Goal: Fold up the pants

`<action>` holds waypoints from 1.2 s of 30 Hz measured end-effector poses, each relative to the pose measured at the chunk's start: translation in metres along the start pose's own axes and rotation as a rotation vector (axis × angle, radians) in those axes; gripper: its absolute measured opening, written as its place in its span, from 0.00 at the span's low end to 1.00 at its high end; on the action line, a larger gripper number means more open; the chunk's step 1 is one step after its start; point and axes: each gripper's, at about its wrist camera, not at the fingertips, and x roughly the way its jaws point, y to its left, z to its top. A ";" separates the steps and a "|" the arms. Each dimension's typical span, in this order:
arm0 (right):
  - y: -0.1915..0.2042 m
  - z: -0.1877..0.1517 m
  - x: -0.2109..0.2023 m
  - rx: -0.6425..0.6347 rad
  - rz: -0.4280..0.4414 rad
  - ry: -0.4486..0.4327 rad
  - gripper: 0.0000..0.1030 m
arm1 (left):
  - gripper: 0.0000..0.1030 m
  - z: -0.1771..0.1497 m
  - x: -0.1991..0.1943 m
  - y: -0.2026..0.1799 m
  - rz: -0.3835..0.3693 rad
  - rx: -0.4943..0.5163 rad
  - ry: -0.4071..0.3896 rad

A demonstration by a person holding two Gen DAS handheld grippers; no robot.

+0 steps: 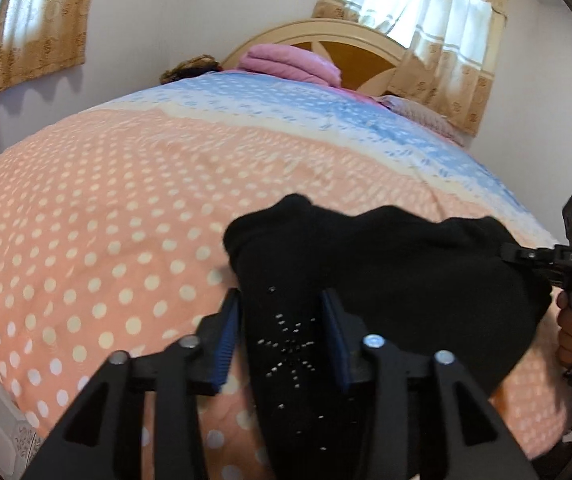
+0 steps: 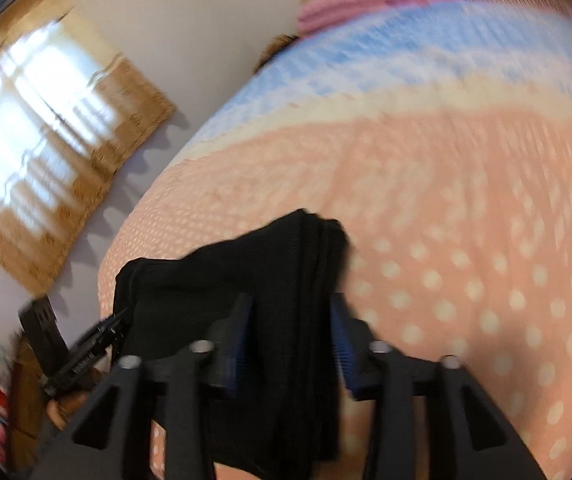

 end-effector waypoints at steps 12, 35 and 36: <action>-0.016 -0.013 -0.031 -0.011 -0.046 -0.062 0.55 | 0.67 -0.015 -0.025 0.012 0.104 0.013 -0.015; 0.026 -0.086 -0.142 -0.019 -0.222 -0.300 0.58 | 0.69 -0.023 -0.103 -0.036 0.093 0.079 -0.099; 0.031 -0.090 -0.148 -0.034 -0.223 -0.308 0.58 | 0.71 -0.024 -0.107 -0.038 0.089 0.081 -0.106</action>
